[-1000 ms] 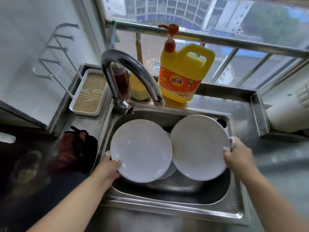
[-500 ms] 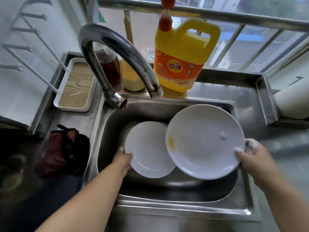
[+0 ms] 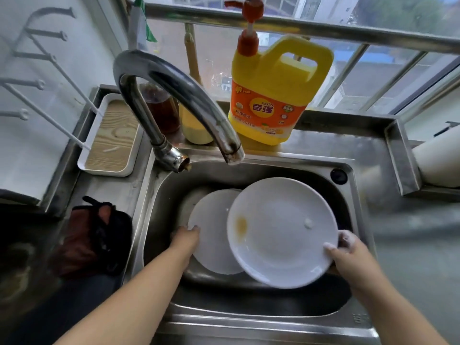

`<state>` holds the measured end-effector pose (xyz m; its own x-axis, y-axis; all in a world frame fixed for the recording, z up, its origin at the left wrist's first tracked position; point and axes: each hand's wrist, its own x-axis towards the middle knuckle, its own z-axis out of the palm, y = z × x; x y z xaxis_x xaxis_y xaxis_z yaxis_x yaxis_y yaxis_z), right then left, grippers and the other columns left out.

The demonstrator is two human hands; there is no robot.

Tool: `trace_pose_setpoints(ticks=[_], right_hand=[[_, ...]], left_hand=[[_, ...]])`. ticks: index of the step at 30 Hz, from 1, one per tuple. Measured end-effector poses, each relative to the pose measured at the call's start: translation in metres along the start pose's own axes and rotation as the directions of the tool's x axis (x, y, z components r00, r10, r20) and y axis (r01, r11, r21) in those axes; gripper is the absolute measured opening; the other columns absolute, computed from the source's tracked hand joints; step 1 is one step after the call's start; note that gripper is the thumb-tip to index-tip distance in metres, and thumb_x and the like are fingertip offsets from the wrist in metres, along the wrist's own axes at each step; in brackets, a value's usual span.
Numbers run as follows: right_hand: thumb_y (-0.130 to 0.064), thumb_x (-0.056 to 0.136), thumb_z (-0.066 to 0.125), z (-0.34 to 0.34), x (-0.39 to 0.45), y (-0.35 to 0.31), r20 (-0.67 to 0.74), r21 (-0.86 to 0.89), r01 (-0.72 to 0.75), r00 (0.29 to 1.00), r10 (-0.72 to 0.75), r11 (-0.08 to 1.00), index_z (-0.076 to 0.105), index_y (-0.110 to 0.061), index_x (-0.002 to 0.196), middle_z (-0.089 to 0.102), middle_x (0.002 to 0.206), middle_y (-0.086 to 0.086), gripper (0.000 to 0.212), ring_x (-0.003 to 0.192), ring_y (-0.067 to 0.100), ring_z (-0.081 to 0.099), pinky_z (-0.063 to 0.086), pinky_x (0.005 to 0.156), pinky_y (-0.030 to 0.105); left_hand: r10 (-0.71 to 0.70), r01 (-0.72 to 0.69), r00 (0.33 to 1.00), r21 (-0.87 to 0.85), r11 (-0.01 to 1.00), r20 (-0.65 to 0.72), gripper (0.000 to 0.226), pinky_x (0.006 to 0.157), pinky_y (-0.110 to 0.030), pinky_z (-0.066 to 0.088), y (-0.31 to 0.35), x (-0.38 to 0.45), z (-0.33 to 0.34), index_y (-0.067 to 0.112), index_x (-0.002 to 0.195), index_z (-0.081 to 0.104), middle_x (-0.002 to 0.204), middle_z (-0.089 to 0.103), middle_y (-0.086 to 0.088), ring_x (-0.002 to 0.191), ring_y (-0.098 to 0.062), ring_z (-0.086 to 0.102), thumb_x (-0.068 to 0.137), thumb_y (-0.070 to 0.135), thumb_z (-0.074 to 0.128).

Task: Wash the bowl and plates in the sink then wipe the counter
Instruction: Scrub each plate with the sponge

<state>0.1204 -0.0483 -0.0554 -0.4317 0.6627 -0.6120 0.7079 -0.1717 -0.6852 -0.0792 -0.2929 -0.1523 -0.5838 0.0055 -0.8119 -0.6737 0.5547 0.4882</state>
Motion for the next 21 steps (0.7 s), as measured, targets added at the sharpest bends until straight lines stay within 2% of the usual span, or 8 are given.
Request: trace_pose_setpoints(ticks=[3, 5, 6, 8, 11, 15, 18, 21], right_hand=[[0.006, 0.091, 0.050, 0.025, 0.002, 0.009, 0.052, 0.087, -0.085, 0.995, 0.080, 0.993, 0.055, -0.011, 0.093, 0.064, 0.094, 0.018, 0.018, 0.086, 0.032, 0.063, 0.055, 0.067, 0.040], [0.006, 0.089, 0.052, 0.039, 0.000, 0.012, 0.082, 0.116, -0.098, 0.993, 0.089, 0.988, 0.057, -0.012, 0.095, 0.066, 0.099, 0.020, 0.020, 0.090, 0.034, 0.064, 0.053, 0.079, 0.045], [0.006, 0.089, 0.052, 0.045, -0.001, 0.012, 0.098, 0.136, -0.112, 0.990, 0.099, 0.984, 0.057, -0.012, 0.096, 0.067, 0.100, 0.019, 0.020, 0.092, 0.034, 0.064, 0.053, 0.083, 0.047], [0.005, 0.087, 0.054, 0.053, -0.003, 0.012, 0.138, 0.154, -0.143, 0.983, 0.122, 0.978, 0.057, -0.013, 0.098, 0.068, 0.099, 0.016, 0.021, 0.094, 0.033, 0.065, 0.053, 0.086, 0.052], [-0.008, 0.085, 0.058, 0.056, -0.008, 0.007, 0.159, 0.012, -0.093, 0.983, 0.090, 0.996, 0.060, -0.015, 0.096, 0.069, 0.092, 0.008, 0.014, 0.088, 0.027, 0.067, 0.056, 0.081, 0.049], [-0.029, 0.093, 0.056, 0.040, 0.002, -0.019, 0.045, -0.444, 0.205, 0.977, -0.206, 0.872, 0.059, -0.016, 0.104, 0.061, 0.091, -0.005, 0.017, 0.078, 0.006, 0.056, 0.043, 0.066, 0.012], [-0.028, 0.092, 0.059, 0.037, 0.037, -0.033, 0.069, -0.616, 0.281, 0.950, -0.306, 0.736, 0.049, -0.011, 0.127, 0.056, 0.119, 0.005, 0.041, 0.108, 0.021, 0.054, 0.044, 0.089, 0.028], [-0.039, 0.086, 0.065, 0.057, 0.067, -0.030, 0.127, -0.779, 0.206, 0.977, -0.172, 0.592, 0.045, -0.009, 0.128, 0.050, 0.125, 0.014, 0.056, 0.112, 0.030, 0.051, 0.046, 0.093, 0.038]], left_hand=[[0.036, 0.053, 0.964, -0.325, 0.944, 0.264, 0.040, 0.082, -0.039, 0.053, 0.015, -0.046, -0.007, 0.019, 0.130, 0.048, 0.121, 0.061, -0.013, 0.108, -0.029, 0.060, 0.096, 0.040, 0.047], [0.079, 0.206, 0.848, -0.462, 0.863, 0.525, 0.032, 0.082, -0.046, 0.054, 0.020, -0.074, -0.012, 0.026, 0.124, 0.048, 0.119, 0.063, -0.011, 0.110, -0.031, 0.060, 0.092, 0.024, 0.053], [0.132, 0.172, 0.811, -0.449, 0.877, 0.570, 0.038, 0.083, -0.049, 0.054, 0.020, -0.083, -0.014, 0.030, 0.123, 0.045, 0.121, 0.061, -0.010, 0.111, -0.032, 0.059, 0.091, 0.011, 0.053], [0.208, 0.040, 0.815, -0.411, 0.911, 0.541, 0.061, 0.078, -0.049, 0.057, 0.017, -0.088, -0.018, 0.035, 0.129, 0.036, 0.122, 0.056, -0.010, 0.109, -0.035, 0.058, 0.089, -0.010, 0.048], [0.195, 0.007, 0.870, -0.405, 0.914, 0.454, 0.075, 0.070, -0.045, 0.058, 0.009, -0.081, -0.025, 0.030, 0.137, 0.031, 0.121, 0.055, -0.013, 0.107, -0.035, 0.058, 0.084, -0.021, 0.043], [0.188, -0.017, 0.913, -0.426, 0.905, 0.363, 0.073, 0.065, -0.040, 0.053, 0.000, -0.076, -0.032, 0.025, 0.136, 0.036, 0.122, 0.054, -0.014, 0.108, -0.034, 0.055, 0.082, -0.023, 0.040], [0.185, -0.024, 0.929, -0.446, 0.895, 0.321, 0.069, 0.069, -0.043, 0.052, -0.002, -0.079, -0.038, 0.026, 0.132, 0.039, 0.120, 0.055, -0.012, 0.107, -0.033, 0.055, 0.083, -0.023, 0.039], [0.205, -0.061, 0.937, -0.445, 0.894, 0.282, 0.066, 0.070, -0.044, 0.053, -0.001, -0.085, -0.041, 0.029, 0.127, 0.040, 0.119, 0.056, -0.008, 0.103, -0.030, 0.056, 0.086, -0.022, 0.037]])
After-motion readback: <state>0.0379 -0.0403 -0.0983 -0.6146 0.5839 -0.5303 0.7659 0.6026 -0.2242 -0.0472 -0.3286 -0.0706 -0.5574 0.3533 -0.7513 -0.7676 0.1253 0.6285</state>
